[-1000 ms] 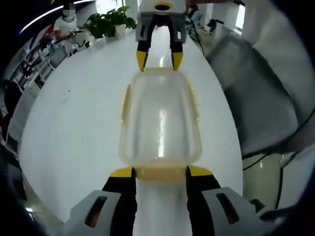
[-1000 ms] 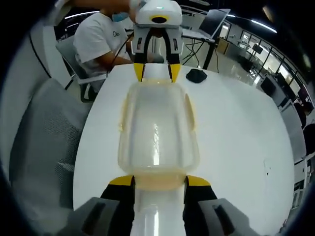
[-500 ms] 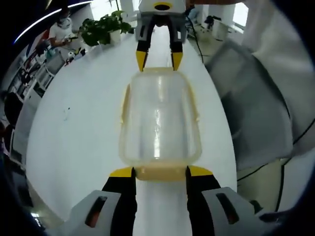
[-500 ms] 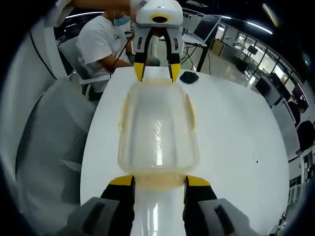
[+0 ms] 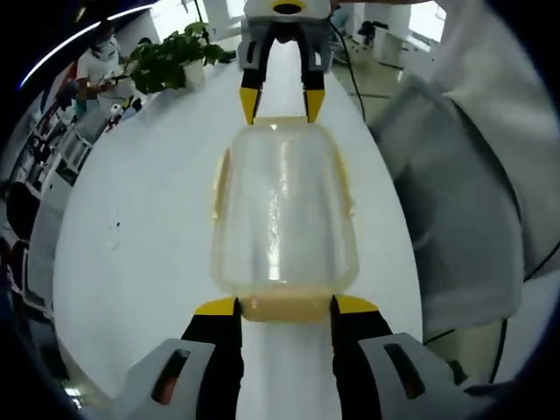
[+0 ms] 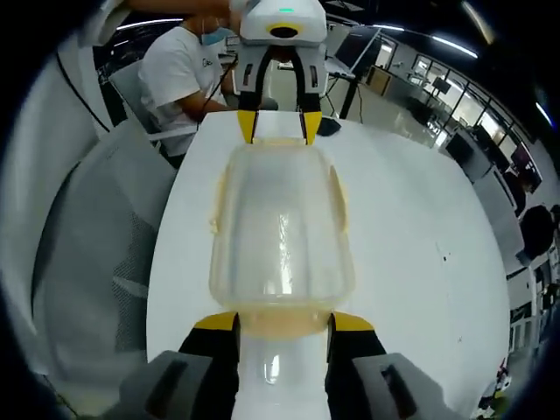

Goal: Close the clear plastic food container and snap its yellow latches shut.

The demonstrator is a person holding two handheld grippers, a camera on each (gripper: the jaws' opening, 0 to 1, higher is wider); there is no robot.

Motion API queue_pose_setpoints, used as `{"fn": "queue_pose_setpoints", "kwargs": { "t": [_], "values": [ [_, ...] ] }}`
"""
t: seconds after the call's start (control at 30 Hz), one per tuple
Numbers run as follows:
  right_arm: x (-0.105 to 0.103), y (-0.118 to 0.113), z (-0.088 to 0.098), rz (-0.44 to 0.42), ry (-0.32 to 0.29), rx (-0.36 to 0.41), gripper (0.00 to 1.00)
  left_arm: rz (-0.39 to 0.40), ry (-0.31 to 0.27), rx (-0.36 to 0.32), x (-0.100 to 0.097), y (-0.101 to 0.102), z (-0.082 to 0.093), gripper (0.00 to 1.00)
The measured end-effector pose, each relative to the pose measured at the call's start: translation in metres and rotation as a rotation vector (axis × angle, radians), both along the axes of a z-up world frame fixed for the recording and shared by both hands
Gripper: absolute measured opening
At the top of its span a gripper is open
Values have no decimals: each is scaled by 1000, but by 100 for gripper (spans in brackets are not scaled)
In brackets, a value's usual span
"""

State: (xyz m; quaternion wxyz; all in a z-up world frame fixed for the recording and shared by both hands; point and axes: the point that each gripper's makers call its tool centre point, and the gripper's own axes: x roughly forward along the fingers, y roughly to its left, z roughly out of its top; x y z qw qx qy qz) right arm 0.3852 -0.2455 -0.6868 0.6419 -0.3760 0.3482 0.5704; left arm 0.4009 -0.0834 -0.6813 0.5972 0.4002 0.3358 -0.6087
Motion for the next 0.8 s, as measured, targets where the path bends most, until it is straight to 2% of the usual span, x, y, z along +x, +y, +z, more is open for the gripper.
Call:
{"fn": "queue_pose_setpoints", "kwargs": {
  "t": [0.37, 0.8],
  "values": [
    [8, -41, -9, 6, -8, -20, 36, 6, -21, 8, 7, -45, -7, 37],
    [17, -80, -19, 12, -3, -30, 36, 7, -18, 10, 17, -83, -21, 37]
  ]
}}
